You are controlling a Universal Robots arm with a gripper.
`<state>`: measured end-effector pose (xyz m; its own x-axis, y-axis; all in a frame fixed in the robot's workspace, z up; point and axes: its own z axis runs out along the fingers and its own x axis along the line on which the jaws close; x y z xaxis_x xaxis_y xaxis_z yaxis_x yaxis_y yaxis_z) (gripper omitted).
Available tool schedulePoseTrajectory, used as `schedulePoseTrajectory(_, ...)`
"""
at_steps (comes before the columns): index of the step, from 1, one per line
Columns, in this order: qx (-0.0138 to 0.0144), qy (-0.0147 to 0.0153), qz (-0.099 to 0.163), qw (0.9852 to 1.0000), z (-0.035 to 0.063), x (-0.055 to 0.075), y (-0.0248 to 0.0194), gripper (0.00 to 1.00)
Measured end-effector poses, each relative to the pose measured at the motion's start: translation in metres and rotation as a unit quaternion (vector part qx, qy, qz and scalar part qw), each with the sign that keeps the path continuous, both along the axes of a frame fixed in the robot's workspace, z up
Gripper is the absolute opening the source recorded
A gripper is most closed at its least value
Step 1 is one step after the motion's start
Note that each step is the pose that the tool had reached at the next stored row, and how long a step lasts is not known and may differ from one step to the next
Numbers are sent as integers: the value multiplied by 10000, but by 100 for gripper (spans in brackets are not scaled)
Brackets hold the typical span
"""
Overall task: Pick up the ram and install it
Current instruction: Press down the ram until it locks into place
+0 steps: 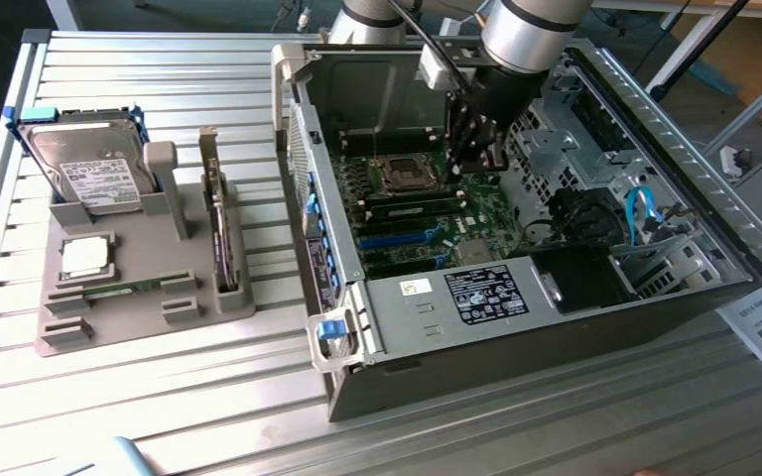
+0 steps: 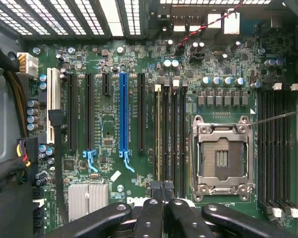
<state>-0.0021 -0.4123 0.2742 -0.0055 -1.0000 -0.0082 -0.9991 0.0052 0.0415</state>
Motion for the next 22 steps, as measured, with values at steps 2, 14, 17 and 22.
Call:
schedulePoseTrajectory(2,0,0,0,10000,39,0,0,10)
schedulePoseTrajectory(14,0,0,0,10000,457,20,0,10)
schedulePoseTrajectory(17,-1,0,0,10000,578,33,0,10)
schedulePoseTrajectory(22,-1,0,0,10000,720,44,0,10)
